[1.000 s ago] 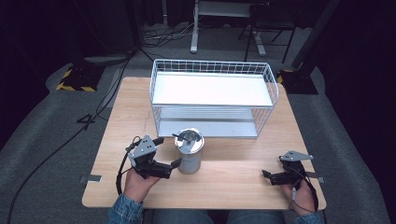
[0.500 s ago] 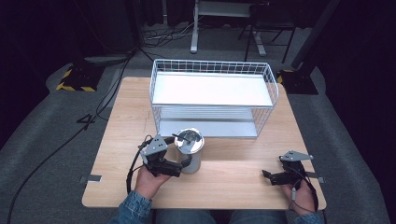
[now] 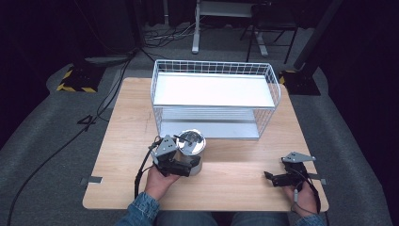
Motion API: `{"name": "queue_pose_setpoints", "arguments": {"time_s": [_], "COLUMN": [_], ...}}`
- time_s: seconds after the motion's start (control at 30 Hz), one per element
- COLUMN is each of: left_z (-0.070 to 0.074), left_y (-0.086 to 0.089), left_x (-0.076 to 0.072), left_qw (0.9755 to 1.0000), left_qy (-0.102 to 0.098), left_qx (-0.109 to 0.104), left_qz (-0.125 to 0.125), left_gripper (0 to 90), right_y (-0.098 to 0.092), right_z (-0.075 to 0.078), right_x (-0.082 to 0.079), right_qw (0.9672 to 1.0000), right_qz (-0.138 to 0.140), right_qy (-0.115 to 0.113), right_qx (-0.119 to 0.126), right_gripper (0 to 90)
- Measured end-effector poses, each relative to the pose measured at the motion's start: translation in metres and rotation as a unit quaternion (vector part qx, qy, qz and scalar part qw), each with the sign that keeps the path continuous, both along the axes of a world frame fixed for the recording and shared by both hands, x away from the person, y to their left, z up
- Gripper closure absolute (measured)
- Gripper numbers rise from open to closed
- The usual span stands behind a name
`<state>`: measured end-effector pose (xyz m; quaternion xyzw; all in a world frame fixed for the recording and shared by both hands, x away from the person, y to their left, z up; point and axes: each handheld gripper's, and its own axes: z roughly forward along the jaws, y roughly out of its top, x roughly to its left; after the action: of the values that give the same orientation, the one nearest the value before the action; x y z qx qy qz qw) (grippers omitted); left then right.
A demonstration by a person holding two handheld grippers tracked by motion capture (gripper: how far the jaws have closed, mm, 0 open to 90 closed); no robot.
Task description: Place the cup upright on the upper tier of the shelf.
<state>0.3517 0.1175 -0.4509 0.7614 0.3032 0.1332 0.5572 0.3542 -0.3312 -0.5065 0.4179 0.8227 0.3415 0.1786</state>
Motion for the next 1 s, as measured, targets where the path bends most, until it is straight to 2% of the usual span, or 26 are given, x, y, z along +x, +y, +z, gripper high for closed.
{"name": "queue_pose_setpoints", "arguments": {"time_s": [0.13, 0.43, 0.8, 0.9, 1.0], "left_z": [-0.002, -0.006, -0.002, 0.001, 0.001], "left_y": [-0.003, -0.007, -0.012, -0.014, -0.015], "left_x": [0.002, 0.004, 0.001, 0.0, 0.0], "left_qw": [0.9999, 0.9997, 0.9993, 0.9987, 0.9987], "left_qy": [-0.012, -0.019, -0.032, -0.042, -0.04], "left_qx": [-0.001, -0.012, 0.008, 0.02, 0.021], "left_qz": [0.0, 0.007, 0.018, 0.022, 0.023], "left_gripper": [0.0, 0.0, 2.2, 3.0, 3.1], "right_y": [0.0, 0.0, 0.0, 0.0, 0.0], "right_z": [0.0, 0.0, 0.0, 0.0, 0.0], "right_x": [0.0, 0.0, 0.0, 0.0, 0.0], "right_qw": [1.0, 1.0, 1.0, 1.0, 1.0], "right_qz": [0.0, -0.001, -0.001, -0.001, -0.001], "right_qy": [0.0, 0.0, 0.0, 0.0, 0.0], "right_qx": [0.0, 0.0, 0.0, 0.0, 0.0], "right_gripper": [0.2, 0.2, 0.2, 0.2, 0.3]}}
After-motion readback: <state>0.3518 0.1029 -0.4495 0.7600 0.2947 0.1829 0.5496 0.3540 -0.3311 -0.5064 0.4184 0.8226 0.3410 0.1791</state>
